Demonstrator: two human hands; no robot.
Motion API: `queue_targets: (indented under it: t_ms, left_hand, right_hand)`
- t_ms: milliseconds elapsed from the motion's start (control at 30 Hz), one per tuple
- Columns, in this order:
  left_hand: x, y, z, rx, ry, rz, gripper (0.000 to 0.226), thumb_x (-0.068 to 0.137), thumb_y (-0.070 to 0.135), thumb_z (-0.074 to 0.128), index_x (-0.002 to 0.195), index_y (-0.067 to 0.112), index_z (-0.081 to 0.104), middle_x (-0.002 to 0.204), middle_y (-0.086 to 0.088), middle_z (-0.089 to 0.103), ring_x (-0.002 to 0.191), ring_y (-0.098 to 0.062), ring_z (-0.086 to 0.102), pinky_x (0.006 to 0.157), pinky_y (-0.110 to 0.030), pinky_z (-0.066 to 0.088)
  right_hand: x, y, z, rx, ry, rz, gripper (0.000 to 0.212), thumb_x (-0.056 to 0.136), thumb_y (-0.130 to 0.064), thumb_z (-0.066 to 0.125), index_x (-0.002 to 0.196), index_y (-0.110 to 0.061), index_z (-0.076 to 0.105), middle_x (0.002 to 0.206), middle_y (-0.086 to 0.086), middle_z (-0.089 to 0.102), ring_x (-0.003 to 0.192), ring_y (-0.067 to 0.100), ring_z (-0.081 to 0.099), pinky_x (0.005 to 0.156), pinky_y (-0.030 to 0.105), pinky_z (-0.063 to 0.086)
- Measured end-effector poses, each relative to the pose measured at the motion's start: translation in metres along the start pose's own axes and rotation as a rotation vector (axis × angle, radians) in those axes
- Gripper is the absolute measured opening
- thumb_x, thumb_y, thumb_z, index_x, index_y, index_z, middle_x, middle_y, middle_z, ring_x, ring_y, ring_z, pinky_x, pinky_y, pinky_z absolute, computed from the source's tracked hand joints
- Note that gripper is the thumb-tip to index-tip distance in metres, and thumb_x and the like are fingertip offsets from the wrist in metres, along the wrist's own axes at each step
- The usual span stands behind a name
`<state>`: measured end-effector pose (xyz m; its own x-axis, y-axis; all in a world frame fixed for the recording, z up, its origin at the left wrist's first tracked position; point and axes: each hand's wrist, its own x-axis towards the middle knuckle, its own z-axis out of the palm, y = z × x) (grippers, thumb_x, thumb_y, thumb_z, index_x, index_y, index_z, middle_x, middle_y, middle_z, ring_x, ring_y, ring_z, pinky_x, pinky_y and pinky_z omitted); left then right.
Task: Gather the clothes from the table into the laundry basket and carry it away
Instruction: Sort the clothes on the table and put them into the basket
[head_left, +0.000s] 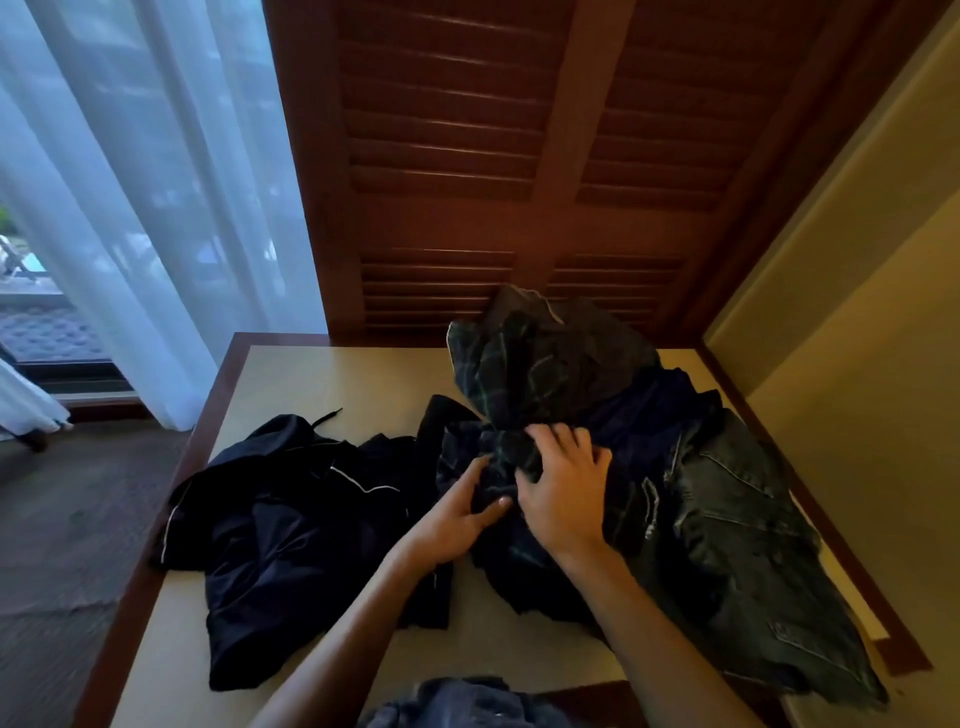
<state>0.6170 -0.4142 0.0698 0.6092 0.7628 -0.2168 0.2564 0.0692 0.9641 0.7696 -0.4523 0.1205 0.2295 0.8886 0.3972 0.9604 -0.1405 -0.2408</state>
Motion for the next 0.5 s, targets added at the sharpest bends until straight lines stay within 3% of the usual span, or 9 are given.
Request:
queue_targets:
  t_ms: [100,167,233,300,333,400,500]
  left_hand:
    - [-0.002,-0.02,-0.013,0.37,0.004,-0.085,0.043,0.097,0.011,0.058,0.138,0.025,0.055,0.13,0.001,0.066,0.124,-0.016,0.061,0.105,-0.028,0.047]
    - [-0.012,-0.03,-0.028,0.485,0.152,-0.131,0.036,0.098,0.007,0.051,0.129,0.02,0.065,0.128,-0.005,0.067,0.122,-0.023,0.061,0.099,-0.02,0.042]
    - [-0.024,-0.037,-0.049,0.543,0.46,-0.081,0.033,0.097,0.015,0.056,0.127,0.025,0.066,0.137,-0.003,0.061,0.128,-0.026,0.052,0.103,-0.027,0.037]
    - [-0.033,-0.043,-0.071,0.701,0.715,-0.156,0.045,0.094,0.046,0.062,0.136,0.033,0.055,0.154,-0.007,0.042,0.142,-0.032,0.032,0.115,-0.044,0.025]
    - [-0.036,-0.048,-0.079,0.75,0.738,-0.257,0.062,0.089,0.063,0.059,0.143,0.037,0.045,0.16,-0.011,0.028,0.147,-0.034,0.02,0.119,-0.051,0.015]
    - [-0.039,-0.061,-0.085,0.73,0.632,-0.417,0.091,0.079,0.087,0.044,0.154,0.041,0.02,0.167,-0.015,0.003,0.154,-0.033,-0.001,0.119,-0.064,0.0]
    - [-0.032,-0.084,-0.07,0.777,0.419,-0.483,0.109,0.072,0.098,0.023,0.157,0.041,-0.014,0.167,-0.013,-0.019,0.155,-0.027,-0.018,0.106,-0.071,-0.023]
  right_hand:
    - [-0.049,0.0,0.041,-0.161,-0.353,-0.113,0.06,0.071,-0.041,0.074,0.125,-0.02,0.06,0.123,0.011,0.062,0.117,0.037,0.053,0.089,0.057,0.048]
    - [-0.086,0.015,0.075,-0.258,-0.628,-0.111,0.067,0.071,-0.058,0.066,0.128,-0.022,0.06,0.136,0.018,0.058,0.13,0.043,0.04,0.096,0.065,0.044]
    - [-0.099,0.02,0.091,-0.282,-0.747,-0.1,0.078,0.075,-0.075,0.052,0.133,-0.023,0.056,0.148,0.021,0.046,0.142,0.046,0.022,0.108,0.068,0.019]
    - [-0.085,0.012,0.085,-0.209,-0.789,-0.051,0.096,0.078,-0.088,0.031,0.149,-0.025,0.037,0.164,0.017,0.015,0.15,0.043,-0.007,0.113,0.063,-0.008]
    - [-0.076,0.007,0.08,-0.161,-0.808,-0.01,0.1,0.077,-0.091,0.024,0.154,-0.026,0.027,0.166,0.014,0.001,0.149,0.04,-0.018,0.114,0.063,-0.012]
    - [-0.064,-0.003,0.074,-0.078,-0.737,0.027,0.1,0.076,-0.093,0.024,0.152,-0.028,0.028,0.166,0.009,-0.015,0.149,0.036,-0.024,0.116,0.066,-0.006]
    - [-0.071,-0.015,0.076,-0.026,-0.605,-0.019,0.096,0.071,-0.092,0.038,0.145,-0.032,0.032,0.162,0.002,-0.029,0.15,0.036,-0.019,0.112,0.07,0.002]
